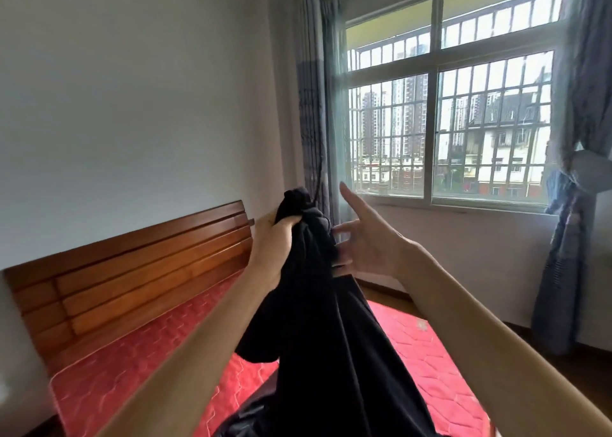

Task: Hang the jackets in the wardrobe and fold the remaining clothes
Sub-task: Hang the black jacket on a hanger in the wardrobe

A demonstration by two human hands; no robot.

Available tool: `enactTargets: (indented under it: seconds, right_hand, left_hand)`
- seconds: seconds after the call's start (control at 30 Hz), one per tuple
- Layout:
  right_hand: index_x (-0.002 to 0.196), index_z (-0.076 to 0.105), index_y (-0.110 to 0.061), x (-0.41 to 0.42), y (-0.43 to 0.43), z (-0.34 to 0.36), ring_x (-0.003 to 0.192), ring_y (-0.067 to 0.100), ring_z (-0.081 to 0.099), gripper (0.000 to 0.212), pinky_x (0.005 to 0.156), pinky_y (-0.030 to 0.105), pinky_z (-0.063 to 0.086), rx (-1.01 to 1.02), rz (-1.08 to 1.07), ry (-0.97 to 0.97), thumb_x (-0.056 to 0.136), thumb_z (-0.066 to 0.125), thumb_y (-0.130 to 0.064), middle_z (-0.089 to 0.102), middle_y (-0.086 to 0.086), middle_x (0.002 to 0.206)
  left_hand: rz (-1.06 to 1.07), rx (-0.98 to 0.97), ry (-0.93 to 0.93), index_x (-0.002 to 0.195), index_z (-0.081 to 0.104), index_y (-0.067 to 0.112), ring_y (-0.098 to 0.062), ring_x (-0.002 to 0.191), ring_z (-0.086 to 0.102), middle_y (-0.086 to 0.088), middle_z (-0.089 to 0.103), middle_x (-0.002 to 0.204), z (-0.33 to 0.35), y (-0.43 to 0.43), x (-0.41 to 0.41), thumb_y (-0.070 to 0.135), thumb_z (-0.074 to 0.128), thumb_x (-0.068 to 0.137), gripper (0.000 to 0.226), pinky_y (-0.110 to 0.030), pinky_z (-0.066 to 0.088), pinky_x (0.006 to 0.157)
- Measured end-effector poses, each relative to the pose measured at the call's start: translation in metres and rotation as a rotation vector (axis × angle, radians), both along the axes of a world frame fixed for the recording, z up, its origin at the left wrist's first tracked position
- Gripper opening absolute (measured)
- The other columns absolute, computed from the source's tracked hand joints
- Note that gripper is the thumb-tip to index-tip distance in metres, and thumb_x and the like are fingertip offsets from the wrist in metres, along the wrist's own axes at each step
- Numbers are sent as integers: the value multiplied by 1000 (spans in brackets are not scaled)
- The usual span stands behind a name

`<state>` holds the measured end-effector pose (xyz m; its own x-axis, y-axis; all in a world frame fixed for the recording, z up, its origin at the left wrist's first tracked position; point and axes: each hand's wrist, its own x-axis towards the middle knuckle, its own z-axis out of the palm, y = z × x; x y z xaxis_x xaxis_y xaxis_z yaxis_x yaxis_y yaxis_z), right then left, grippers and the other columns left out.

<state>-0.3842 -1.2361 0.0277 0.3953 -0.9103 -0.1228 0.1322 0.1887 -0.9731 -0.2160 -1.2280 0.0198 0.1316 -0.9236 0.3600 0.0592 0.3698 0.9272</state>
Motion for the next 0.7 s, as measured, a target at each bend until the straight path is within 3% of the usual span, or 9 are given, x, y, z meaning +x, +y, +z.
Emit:
enactTargets:
  seconds: [0.1,0.2,0.3,0.4,0.5,0.57,0.63,0.67,0.7]
  right_hand:
    - [83,67,-8,50,-5,17,70,23,68,48,73,34,55,-18,-9,46,84,65,-56,68,9,75]
    - [67,59,-7,80,-14,20,57,21,58,12,57,30,47,-102,-117,69,78,64,-10,56,10,67]
    - [69,53,-3,98,-19,20,59,20,56,22,56,33,47,-239,-265,71,82,51,14,52,10,64]
    - [68,49,-5,113,-21,27,56,19,52,26,55,31,43,-292,-284,-1,78,44,19,49,8,63]
    - [66,56,-6,124,-20,46,47,17,49,33,45,24,41,-355,-244,-97,75,39,21,50,6,56]
    - [83,69,-5,130,-12,63,44,14,52,42,42,20,41,-432,-161,-160,76,37,22,56,4,53]
    - [106,72,-4,137,-6,77,44,13,53,53,42,19,41,-495,-79,-240,76,37,22,59,3,54]
    - [112,71,-5,140,-7,84,47,14,52,55,45,20,40,-525,-64,-279,77,38,21,59,2,55]
    - [112,71,-8,144,-8,91,52,16,50,55,48,22,39,-544,-44,-316,77,39,20,57,3,58]
  left_hand:
    - [35,-145,-363,95,73,17,-6,77,69,10,72,77,-10,12,1,7,59,94,18,-15,53,68]
    - [30,-138,-564,109,71,21,2,85,67,15,70,89,-17,23,25,16,65,94,18,-14,51,75]
    - [-196,18,-602,120,65,30,9,94,64,14,71,104,-16,48,54,26,67,93,27,-9,49,79]
    - [-357,81,-468,128,63,27,-12,108,68,4,73,116,-12,68,88,35,57,95,35,-30,55,91]
    - [-49,-54,-302,105,74,17,-28,89,74,-10,77,95,-13,71,130,27,55,97,23,-39,59,79]
    - [262,-170,-321,95,75,19,-24,85,74,-5,76,89,-17,66,153,14,61,97,15,-37,59,77]
    - [524,-246,-464,100,72,24,-10,90,70,7,74,95,-24,61,175,13,67,92,14,-34,58,84]
    - [611,-244,-520,108,69,25,-7,97,67,8,71,105,-26,58,188,23,70,86,22,-37,57,88]
    - [672,-193,-580,121,63,27,-11,108,63,4,66,120,-26,59,202,39,72,78,46,-41,54,94]
